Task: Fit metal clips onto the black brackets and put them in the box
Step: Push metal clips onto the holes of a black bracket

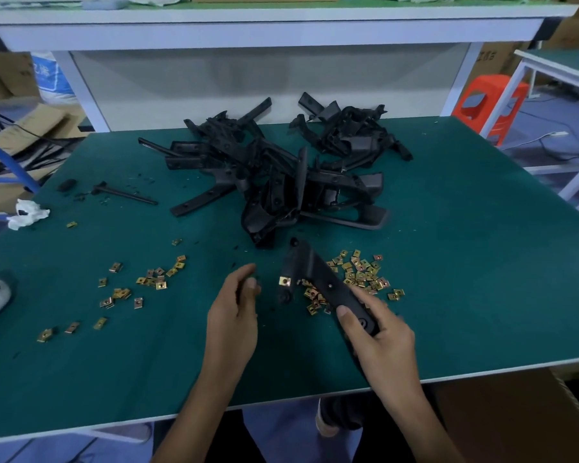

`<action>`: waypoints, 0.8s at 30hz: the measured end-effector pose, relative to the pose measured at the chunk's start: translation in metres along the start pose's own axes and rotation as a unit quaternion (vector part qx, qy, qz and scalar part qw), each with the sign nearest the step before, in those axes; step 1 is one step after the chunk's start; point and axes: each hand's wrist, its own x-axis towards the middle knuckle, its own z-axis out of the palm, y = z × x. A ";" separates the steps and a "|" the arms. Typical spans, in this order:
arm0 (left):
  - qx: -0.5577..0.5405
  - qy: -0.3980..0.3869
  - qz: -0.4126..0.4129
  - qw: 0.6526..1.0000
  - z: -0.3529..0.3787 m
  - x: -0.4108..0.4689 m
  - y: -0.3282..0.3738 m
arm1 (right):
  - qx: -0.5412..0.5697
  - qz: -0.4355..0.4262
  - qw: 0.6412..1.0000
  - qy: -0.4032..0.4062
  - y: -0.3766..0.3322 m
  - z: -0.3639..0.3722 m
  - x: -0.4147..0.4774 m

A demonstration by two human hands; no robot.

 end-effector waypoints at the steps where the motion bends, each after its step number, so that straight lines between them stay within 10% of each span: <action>1: -0.023 0.000 -0.006 1.000 -0.002 0.000 -0.002 | -0.004 -0.003 1.000 -0.006 0.000 0.001 0.000; 24: -0.226 -0.026 -0.091 0.970 -0.010 0.002 0.000 | -0.036 -0.032 0.995 -0.082 -0.002 0.002 -0.003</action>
